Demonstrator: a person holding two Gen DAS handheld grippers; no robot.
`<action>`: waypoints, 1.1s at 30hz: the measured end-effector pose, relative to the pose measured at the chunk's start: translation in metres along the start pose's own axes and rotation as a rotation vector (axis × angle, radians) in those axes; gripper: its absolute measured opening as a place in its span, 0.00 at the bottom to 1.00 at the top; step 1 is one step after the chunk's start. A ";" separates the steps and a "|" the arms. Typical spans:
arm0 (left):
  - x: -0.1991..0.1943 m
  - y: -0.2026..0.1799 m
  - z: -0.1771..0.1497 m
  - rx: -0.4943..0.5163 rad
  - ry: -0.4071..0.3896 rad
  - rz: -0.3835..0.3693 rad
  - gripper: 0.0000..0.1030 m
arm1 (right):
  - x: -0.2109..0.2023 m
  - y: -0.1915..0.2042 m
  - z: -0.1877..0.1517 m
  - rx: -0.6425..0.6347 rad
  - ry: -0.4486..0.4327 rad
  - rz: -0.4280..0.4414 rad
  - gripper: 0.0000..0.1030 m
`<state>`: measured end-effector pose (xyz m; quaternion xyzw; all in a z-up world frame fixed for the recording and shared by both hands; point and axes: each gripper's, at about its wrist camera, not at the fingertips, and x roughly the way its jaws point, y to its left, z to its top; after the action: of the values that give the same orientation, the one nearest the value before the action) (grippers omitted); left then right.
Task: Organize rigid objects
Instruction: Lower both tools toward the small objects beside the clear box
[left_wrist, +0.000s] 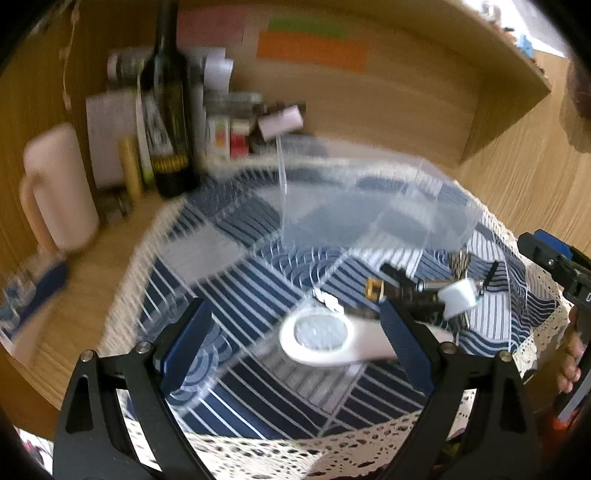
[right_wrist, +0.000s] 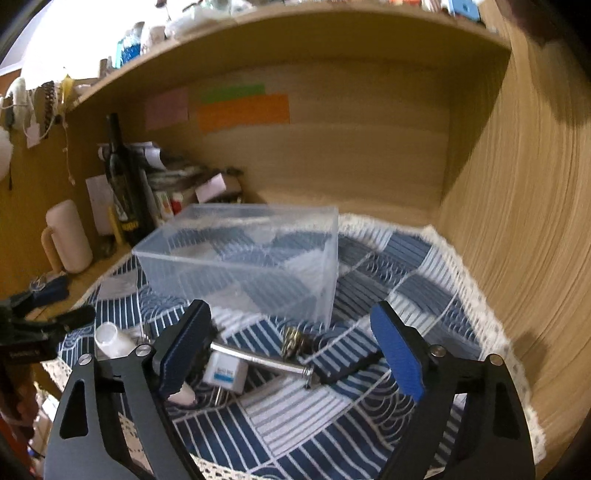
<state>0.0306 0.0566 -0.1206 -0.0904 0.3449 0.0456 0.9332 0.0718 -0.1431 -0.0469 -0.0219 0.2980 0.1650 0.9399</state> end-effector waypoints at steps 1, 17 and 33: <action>0.004 0.000 -0.003 -0.015 0.019 -0.007 0.91 | 0.002 0.001 -0.002 0.003 0.012 0.008 0.82; 0.019 -0.014 -0.030 0.066 0.102 -0.024 0.94 | 0.029 0.017 -0.034 -0.001 0.168 0.119 0.79; 0.063 -0.020 0.009 0.029 0.177 -0.134 0.94 | 0.058 0.020 -0.037 0.033 0.221 0.184 0.48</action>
<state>0.0875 0.0404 -0.1520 -0.1032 0.4199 -0.0299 0.9012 0.0897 -0.1122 -0.1087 0.0031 0.4031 0.2423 0.8825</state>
